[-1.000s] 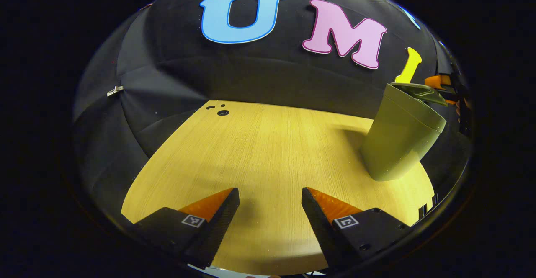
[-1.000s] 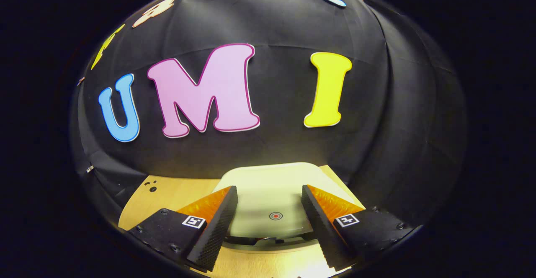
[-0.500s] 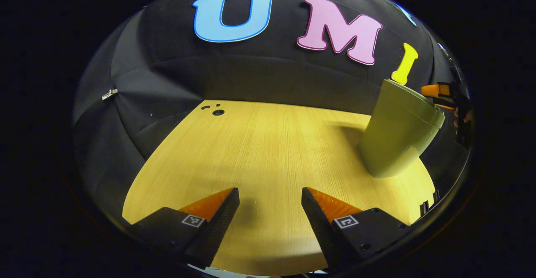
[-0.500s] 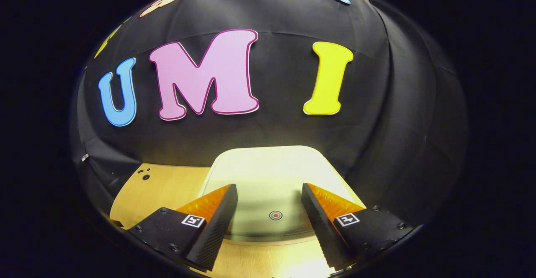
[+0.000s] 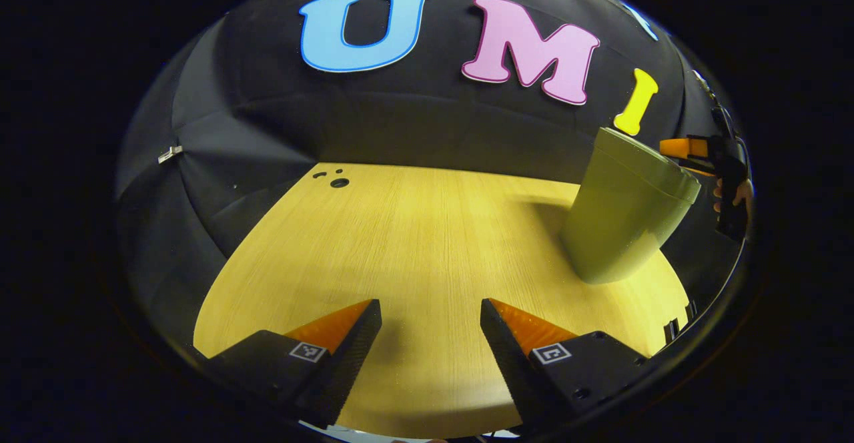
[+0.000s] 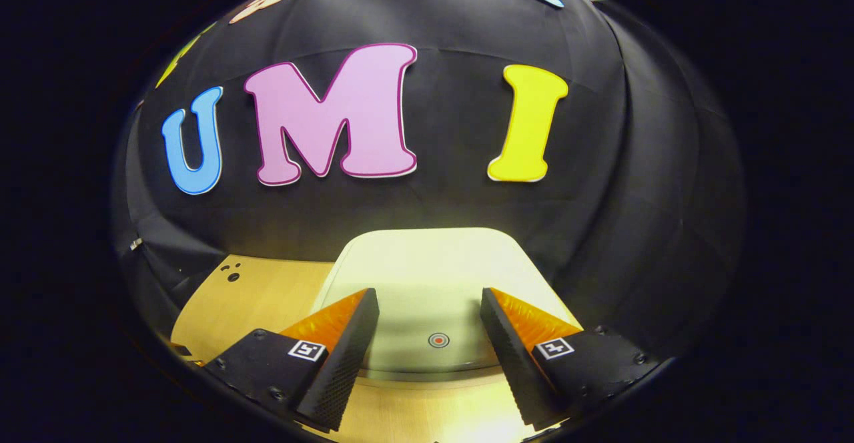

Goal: Press the lid of the desktop garbage bin to open it, pick up the crumpled paper on the desktop and throw it into the bin, then pick up the pop can on the desktop and drop it into the bin, and finally close the garbage bin lid.

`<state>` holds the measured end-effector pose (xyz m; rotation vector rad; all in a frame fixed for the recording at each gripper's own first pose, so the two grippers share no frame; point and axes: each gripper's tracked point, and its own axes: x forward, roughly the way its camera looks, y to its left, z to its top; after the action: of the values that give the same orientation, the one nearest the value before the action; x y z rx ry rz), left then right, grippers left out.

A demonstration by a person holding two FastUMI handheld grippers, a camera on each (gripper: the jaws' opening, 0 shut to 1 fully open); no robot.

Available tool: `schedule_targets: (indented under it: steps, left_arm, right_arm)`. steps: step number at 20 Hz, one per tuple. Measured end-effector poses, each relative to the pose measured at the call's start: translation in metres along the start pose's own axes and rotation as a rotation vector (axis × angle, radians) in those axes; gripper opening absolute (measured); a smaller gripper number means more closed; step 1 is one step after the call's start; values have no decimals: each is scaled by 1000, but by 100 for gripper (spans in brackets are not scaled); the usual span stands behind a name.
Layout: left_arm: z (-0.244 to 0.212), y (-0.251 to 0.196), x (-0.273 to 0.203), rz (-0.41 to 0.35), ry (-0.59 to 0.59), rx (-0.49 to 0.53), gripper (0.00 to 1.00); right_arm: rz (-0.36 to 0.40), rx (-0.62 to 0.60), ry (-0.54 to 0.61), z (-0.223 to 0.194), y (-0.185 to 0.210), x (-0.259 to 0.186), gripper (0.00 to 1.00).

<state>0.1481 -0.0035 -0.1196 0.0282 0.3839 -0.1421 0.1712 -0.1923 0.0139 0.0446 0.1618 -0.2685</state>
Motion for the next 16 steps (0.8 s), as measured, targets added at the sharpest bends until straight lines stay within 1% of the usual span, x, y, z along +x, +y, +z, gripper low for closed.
schedule_targets:
  steps: [3, 5, 8, 9, 11, 13, 16]
  left_arm:
    - [10, -5, -6, -7, -33, 6, 96]
    - [15, -8, -13, -11, -56, 11, 96]
    - [26, -12, -28, -14, -99, 21, 96]
    - [29, -9, -44, -15, -117, 21, 96]
    - [38, -13, -60, -24, -153, 16, 96]
    - [49, -18, -77, -33, -199, 12, 96]
    - [59, -23, -103, -24, -270, 25, 96]
  right_arm:
    - [8, 13, -45, 8, 1, -3, 97]
    - [18, 3, -45, 7, 1, -3, 96]
    - [-22, -10, -52, 11, -5, -9, 96]
    - [-32, -21, -68, 13, -8, -17, 96]
    - [-31, -35, -105, 19, -5, -35, 96]
    - [-12, -36, -139, 26, 3, -56, 96]
    - [27, -23, -174, 26, 21, -90, 96]
